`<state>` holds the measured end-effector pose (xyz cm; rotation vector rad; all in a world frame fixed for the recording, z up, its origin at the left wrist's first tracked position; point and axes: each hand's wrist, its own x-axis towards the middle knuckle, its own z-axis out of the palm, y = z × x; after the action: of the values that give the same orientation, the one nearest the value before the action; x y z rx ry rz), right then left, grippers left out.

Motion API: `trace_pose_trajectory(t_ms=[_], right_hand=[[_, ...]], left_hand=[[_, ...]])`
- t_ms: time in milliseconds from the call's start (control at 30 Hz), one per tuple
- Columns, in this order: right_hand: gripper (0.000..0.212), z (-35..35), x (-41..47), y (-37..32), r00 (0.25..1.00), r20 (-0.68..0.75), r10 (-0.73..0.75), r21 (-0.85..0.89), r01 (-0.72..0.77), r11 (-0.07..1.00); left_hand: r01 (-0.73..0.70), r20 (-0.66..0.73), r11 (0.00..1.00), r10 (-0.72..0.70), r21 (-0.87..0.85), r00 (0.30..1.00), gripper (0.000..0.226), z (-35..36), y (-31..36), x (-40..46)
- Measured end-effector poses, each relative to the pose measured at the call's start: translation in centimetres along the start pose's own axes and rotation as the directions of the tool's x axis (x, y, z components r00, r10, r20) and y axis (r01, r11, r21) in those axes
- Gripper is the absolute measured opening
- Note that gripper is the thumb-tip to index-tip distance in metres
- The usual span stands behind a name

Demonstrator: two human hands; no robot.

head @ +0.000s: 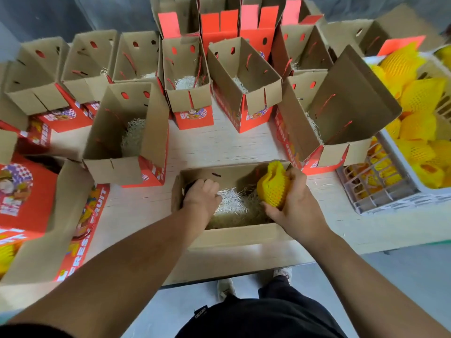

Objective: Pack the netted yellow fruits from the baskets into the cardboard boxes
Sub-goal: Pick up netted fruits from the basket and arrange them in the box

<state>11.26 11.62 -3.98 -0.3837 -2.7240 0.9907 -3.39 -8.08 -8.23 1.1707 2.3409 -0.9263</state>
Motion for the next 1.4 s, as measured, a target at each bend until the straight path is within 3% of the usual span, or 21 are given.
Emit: trace_pose_trajectory(t_ms=[100,200,233,300,333,367,433,567,700,800,900,1033,1167,1233,1300,1367,1400], right_hand=[[0.083,-0.5,0.1,0.0,1.000,0.006,0.019,0.038,-0.020,0.999],[0.073,-1.2,0.4,-0.8,0.996,0.042,0.076,0.213,-0.084,0.973],[0.070,-1.3,0.4,-1.5,0.991,0.042,0.124,0.318,-0.131,0.939],[0.060,-1.1,0.5,-3.4,0.964,0.058,0.261,0.551,-0.248,0.797],[0.057,-0.7,0.6,-4.2,0.939,0.107,0.326,0.660,-0.313,0.683],[0.056,-0.2,0.5,-5.0,0.912,0.182,0.369,0.749,-0.372,0.548],[0.060,0.5,0.3,-5.9,0.883,0.319,0.343,0.826,-0.437,0.356],[0.067,0.3,0.6,-5.6,0.899,0.382,0.214,0.764,-0.438,0.474],[0.055,0.8,0.6,-5.3,0.909,0.327,0.257,0.762,-0.415,0.496],[0.056,1.1,0.7,-5.3,0.901,0.322,0.290,0.801,-0.422,0.424],[0.050,0.9,0.6,-5.2,0.906,0.339,0.253,0.795,-0.420,0.438],[0.041,1.2,0.0,-5.2,0.930,0.287,0.231,0.807,-0.364,0.464],[0.041,1.6,0.1,-5.6,0.933,0.249,0.260,0.822,-0.345,0.453],[0.044,1.7,0.2,-5.6,0.931,0.248,0.268,0.846,-0.343,0.408],[0.056,1.3,0.3,-5.3,0.932,0.298,0.207,0.857,-0.357,0.373],[0.064,0.8,0.5,-5.1,0.922,0.363,0.135,0.887,-0.386,0.254],[0.065,0.5,0.7,-5.1,0.914,0.385,0.129,0.903,-0.402,0.153]], left_hand=[[0.045,-0.034,0.970,-0.055,-0.240,0.998,0.069,-0.3,-0.8,-0.7],[0.026,-0.191,0.817,-0.166,-0.577,0.967,0.045,-1.0,-2.0,-2.8],[-0.015,-0.245,0.698,-0.231,-0.716,0.941,0.037,-1.1,-2.1,-3.7],[-0.177,-0.246,0.241,-0.296,-0.954,0.923,0.032,-2.1,-1.3,-5.5],[-0.246,-0.235,-0.012,-0.260,-0.969,0.937,0.035,-2.8,-0.6,-6.3],[-0.299,-0.254,-0.196,-0.223,-0.934,0.941,0.040,-3.4,0.3,-6.9],[-0.390,-0.314,-0.345,-0.257,-0.854,0.914,0.043,-4.1,2.0,-7.2],[-0.492,-0.319,-0.315,-0.466,-0.811,0.825,0.026,-3.3,2.5,-6.8],[-0.551,-0.304,-0.319,-0.576,-0.771,0.759,0.028,-2.5,1.8,-6.8],[-0.554,-0.314,-0.290,-0.585,-0.781,0.748,0.017,-2.3,2.3,-6.8],[-0.550,-0.332,-0.360,-0.513,-0.753,0.791,0.057,-2.5,2.9,-7.0],[-0.599,-0.312,-0.340,-0.613,-0.726,0.726,0.030,-2.7,3.0,-6.6],[-0.631,-0.336,-0.320,-0.633,-0.707,0.698,0.026,-2.6,3.5,-7.2],[-0.667,-0.410,-0.273,-0.611,-0.694,0.677,0.018,-2.7,4.1,-7.4],[-0.676,-0.499,-0.124,-0.582,-0.726,0.642,0.019,-2.4,4.4,-7.2],[-0.649,-0.565,0.022,-0.514,-0.760,0.645,0.021,-2.2,4.3,-7.3],[-0.646,-0.588,0.044,-0.466,-0.762,0.661,0.020,-2.2,4.0,-7.5]])
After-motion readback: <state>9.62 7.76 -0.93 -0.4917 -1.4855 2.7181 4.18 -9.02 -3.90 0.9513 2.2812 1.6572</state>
